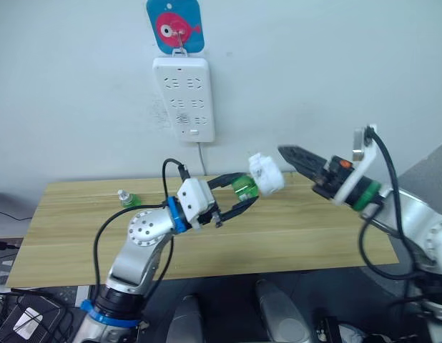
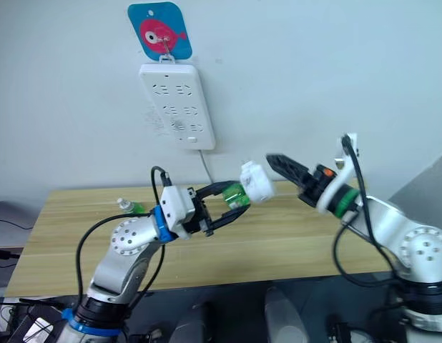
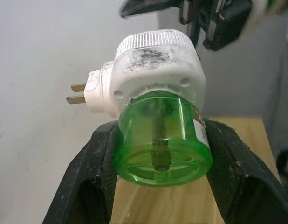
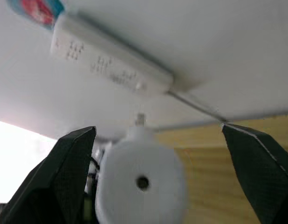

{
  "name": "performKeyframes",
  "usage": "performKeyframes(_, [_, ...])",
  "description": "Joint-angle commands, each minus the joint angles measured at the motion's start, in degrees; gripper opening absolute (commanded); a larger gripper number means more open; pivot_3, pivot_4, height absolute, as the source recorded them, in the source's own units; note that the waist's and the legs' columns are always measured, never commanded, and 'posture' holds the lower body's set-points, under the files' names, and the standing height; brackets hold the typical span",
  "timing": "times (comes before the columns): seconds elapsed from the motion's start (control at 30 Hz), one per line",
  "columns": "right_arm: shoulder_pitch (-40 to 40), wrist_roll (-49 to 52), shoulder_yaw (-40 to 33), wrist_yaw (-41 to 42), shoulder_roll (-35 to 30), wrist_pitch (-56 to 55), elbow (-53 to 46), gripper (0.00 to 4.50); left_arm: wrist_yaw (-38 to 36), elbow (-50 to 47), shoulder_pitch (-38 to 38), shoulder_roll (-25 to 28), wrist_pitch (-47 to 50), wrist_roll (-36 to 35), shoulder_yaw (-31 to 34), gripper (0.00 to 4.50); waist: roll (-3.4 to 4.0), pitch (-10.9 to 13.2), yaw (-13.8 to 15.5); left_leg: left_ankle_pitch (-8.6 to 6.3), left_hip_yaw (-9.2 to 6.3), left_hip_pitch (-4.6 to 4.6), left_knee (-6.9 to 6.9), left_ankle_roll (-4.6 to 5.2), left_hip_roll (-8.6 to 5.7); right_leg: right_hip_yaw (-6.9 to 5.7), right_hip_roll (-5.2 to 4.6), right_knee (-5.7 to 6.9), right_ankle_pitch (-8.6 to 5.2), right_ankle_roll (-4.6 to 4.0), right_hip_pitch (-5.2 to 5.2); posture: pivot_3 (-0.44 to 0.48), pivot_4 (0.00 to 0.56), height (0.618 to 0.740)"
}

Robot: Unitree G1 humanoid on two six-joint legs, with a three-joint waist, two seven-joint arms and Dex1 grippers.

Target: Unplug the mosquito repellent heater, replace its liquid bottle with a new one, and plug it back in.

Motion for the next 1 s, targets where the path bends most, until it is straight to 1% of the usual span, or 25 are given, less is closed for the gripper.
performKeyframes(0.03, [-0.1,-0.5,-0.7,14.7,-5.0,9.1,2.3,4.50,-6.0,2.0,-1.2,1.2,-8.2,0.1,-0.8,2.26,0.01,0.0,0.2,0.00,0.03,0.00,0.00,0.00,0.01,0.03,0.00,-0.03,-0.01,0.01,0.00,-0.236,0.227,0.740])
performKeyframes(0.17, [-1.9,-4.0,1.8,23.4,-7.5,14.1,3.5,4.50,-9.6,4.7,-2.1,2.3,-11.8,0.1,-1.2,2.26,0.00,0.0,0.2,0.00,0.15,0.05,0.01,0.00,0.03,0.13,0.01,-0.07,-0.06,0.12,0.01,-0.229,0.228,0.740])
performKeyframes(0.27, [-2.9,-6.3,2.8,26.3,-7.4,15.1,3.6,4.50,-10.1,5.3,-2.3,2.2,-12.5,-0.1,-1.3,2.26,0.00,0.0,0.3,0.00,0.14,0.04,0.01,0.00,0.03,0.12,0.01,-0.08,-0.06,0.14,0.01,-0.226,0.228,0.740])
performKeyframes(0.47, [-3.4,-9.4,6.7,26.7,-3.1,14.7,1.5,4.50,-10.4,2.8,-0.9,2.5,-12.8,-0.1,-2.1,2.26,0.00,0.0,0.9,0.00,0.12,-0.01,0.00,0.00,0.03,0.11,0.01,-0.18,-0.02,0.19,0.01,-0.216,0.230,0.740])
performKeyframes(0.87, [-4.8,-9.1,9.6,26.3,0.1,15.2,0.6,4.50,-11.6,2.5,-1.6,2.1,-14.1,0.2,-3.0,2.26,0.00,0.0,1.3,0.00,0.12,-0.02,0.03,0.00,0.02,0.11,-0.01,-0.22,0.01,0.26,0.02,-0.216,0.225,0.740])
performKeyframes(0.97, [-5.0,-9.1,10.1,25.8,0.9,14.8,1.0,3.91,-12.0,2.2,-1.5,2.2,-14.6,0.0,-3.6,2.26,0.00,0.0,1.4,0.00,0.12,-0.04,0.02,0.00,0.02,0.10,-0.01,-0.25,0.03,0.24,0.02,-0.216,0.225,0.740])
performKeyframes(1.0, [-5.2,-9.2,10.2,25.8,1.2,14.7,1.2,3.51,-12.1,2.2,-1.5,2.3,-14.9,0.0,-3.6,2.26,0.00,0.0,1.4,0.00,0.12,-0.04,0.02,0.00,0.02,0.11,-0.01,-0.25,0.04,0.23,0.02,-0.215,0.226,0.740])
